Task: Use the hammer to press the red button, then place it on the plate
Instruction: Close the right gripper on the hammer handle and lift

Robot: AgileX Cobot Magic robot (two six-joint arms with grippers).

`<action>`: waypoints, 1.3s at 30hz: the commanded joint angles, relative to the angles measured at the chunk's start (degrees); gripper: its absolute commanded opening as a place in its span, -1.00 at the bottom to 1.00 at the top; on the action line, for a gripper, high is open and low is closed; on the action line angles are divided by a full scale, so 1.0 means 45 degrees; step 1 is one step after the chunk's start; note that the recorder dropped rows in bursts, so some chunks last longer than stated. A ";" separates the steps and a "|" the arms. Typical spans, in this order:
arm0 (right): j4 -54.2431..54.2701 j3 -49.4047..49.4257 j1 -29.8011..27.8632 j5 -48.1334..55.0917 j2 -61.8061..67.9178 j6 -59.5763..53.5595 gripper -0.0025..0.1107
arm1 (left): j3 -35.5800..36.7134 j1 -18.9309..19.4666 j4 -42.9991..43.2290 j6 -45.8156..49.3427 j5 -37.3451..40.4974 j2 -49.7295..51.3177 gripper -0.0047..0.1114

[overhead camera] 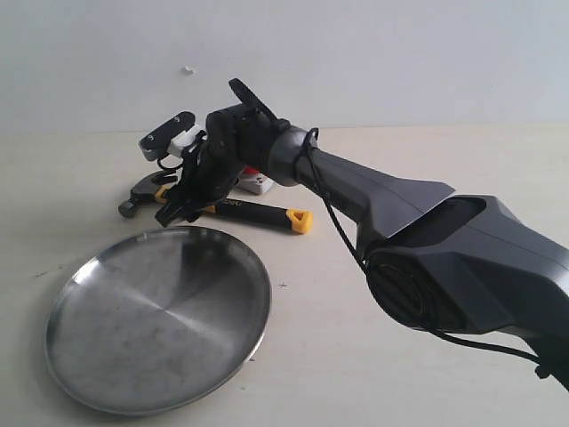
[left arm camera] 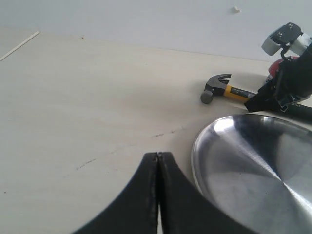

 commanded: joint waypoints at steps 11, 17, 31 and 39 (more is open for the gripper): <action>0.0001 -0.0085 -0.0042 -0.0487 -0.0314 0.1214 -0.96 | -0.0033 -0.0045 0.0016 0.0029 -0.0038 -0.0086 -0.92; -0.0050 -0.0085 -0.0042 -0.1152 -0.0738 0.2001 -0.96 | -0.0033 -0.0045 0.0016 0.0029 -0.0038 -0.0086 -0.92; -0.0109 -0.0085 -0.0042 -0.1688 -0.0860 0.2847 -0.96 | -0.0033 -0.0045 0.0016 0.0029 -0.0038 -0.0086 -0.92; -0.0050 -0.0085 0.0047 -0.2148 -0.0890 0.3336 -0.96 | -0.0033 -0.0045 0.0016 0.0029 -0.0038 -0.0086 -0.92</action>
